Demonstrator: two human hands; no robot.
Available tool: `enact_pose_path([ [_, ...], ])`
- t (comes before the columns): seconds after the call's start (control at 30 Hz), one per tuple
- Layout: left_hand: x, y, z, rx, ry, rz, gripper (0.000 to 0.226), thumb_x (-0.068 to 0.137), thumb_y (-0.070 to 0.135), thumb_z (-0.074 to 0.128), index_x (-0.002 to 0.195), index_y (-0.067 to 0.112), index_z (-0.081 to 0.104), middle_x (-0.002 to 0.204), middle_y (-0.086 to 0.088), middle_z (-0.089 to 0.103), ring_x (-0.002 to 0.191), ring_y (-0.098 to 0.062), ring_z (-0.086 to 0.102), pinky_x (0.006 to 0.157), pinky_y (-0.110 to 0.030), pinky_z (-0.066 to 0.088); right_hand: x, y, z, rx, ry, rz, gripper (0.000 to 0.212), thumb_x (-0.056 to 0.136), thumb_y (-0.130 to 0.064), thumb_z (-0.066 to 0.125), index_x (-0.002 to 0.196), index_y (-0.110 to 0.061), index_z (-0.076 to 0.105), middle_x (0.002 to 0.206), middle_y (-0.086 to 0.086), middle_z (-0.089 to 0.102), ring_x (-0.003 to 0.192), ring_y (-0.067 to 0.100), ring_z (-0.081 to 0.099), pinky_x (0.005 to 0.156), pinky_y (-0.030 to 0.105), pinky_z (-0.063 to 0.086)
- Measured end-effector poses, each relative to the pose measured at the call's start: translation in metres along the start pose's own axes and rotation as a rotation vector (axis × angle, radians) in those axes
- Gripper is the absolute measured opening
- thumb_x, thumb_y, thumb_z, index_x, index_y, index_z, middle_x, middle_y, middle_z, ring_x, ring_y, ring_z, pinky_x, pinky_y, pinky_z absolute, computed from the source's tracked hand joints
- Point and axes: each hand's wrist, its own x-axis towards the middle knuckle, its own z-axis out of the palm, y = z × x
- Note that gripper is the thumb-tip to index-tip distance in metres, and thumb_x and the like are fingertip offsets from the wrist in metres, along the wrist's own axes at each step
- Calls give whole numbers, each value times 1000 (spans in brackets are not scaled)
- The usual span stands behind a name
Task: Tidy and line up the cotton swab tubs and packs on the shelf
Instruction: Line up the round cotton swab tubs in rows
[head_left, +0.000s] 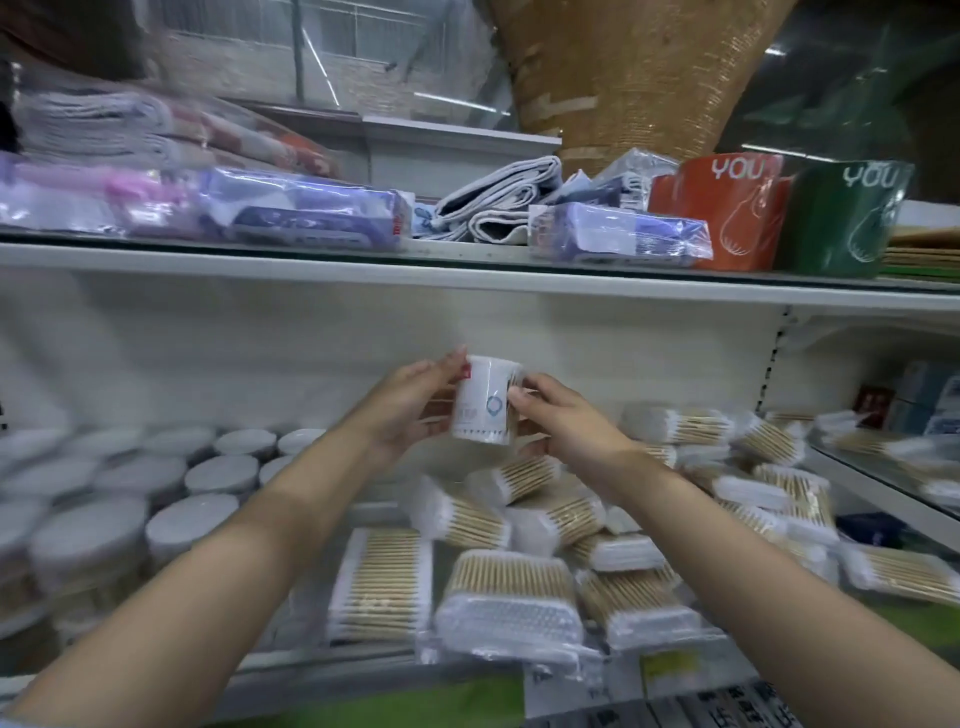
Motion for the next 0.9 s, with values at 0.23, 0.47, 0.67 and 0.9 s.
enact_pose_path([
  [0.23,-27,3,-30,-78,20,59,14,82,18,63,75,15,51,80,-4,66,73,-16,63,62,-25,53,-4,-6,30,209,-85,30,24,99,-17,36,102,-10,59,89,12,57,76,21,55,70,36,46],
  [0.47,-49,4,-43,-97,38,109,28,64,22,70,84,10,55,83,-6,64,68,-11,66,61,-21,54,-3,-4,52,252,-235,54,32,88,-43,46,104,-27,68,103,4,70,96,22,63,95,47,44],
  [0.67,-63,10,-54,64,175,137,26,70,24,72,87,11,58,87,-4,65,76,-12,65,66,-22,52,-4,-10,67,169,-155,31,32,94,-38,47,113,-19,64,105,9,68,94,21,64,77,33,51],
  [0.9,-73,3,-48,672,347,179,50,70,47,76,102,15,54,99,1,60,91,-16,59,80,-30,49,-4,-17,85,-104,54,-4,40,94,-44,47,93,-10,67,89,14,70,79,19,63,72,33,53],
])
